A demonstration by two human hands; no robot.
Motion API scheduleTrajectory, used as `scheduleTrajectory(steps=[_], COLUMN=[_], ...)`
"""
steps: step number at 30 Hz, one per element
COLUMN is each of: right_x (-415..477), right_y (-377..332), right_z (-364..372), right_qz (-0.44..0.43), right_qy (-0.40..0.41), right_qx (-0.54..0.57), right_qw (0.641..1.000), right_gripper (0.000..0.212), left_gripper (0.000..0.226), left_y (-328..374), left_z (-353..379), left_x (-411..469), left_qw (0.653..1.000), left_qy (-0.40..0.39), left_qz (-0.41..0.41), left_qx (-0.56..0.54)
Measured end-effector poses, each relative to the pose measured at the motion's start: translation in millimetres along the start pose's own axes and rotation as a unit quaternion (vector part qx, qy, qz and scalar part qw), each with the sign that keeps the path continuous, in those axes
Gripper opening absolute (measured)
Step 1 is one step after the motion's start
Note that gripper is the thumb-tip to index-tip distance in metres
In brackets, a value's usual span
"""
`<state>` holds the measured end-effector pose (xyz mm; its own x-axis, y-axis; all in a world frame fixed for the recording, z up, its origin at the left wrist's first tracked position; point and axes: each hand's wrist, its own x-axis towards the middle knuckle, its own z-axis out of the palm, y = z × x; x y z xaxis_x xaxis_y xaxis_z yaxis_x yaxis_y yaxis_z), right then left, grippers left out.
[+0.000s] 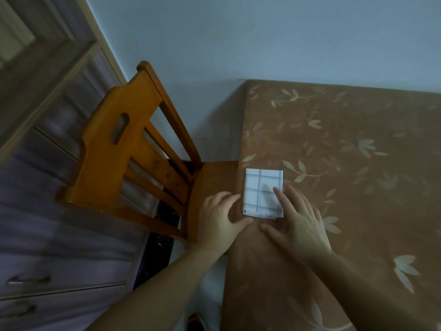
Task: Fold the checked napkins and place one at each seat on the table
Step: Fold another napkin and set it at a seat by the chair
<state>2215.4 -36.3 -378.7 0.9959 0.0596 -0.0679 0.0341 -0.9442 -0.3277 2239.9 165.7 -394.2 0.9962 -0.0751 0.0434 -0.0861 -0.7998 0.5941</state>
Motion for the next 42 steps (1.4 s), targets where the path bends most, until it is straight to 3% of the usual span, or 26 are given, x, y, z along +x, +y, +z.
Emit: scheduleTrajectory(steps=[6, 19, 27, 42], right_x=[8, 46, 55, 56], right_y=[4, -3, -5, -7], right_z=[11, 13, 10, 13], right_qz=[-0.011, -0.007, -0.005, -0.001], right_qy=[0.015, 0.025, 0.010, 0.021], right_qx=[-0.029, 0.000, 0.001, -0.009], right_qw=[0.999, 1.000, 1.000, 1.000], right_gripper=[0.071, 0.070, 0.063, 0.066], left_gripper=[0.050, 0.033, 0.042, 0.038], left_y=[0, 3, 4, 0], left_z=[7, 9, 7, 9], left_x=[9, 27, 33, 40], left_qw=[1.000, 0.993, 0.991, 0.994], left_qy=[0.018, 0.048, 0.049, 0.043], left_qz=[0.012, 0.002, 0.013, 0.017], left_qx=[-0.011, -0.112, -0.124, -0.101])
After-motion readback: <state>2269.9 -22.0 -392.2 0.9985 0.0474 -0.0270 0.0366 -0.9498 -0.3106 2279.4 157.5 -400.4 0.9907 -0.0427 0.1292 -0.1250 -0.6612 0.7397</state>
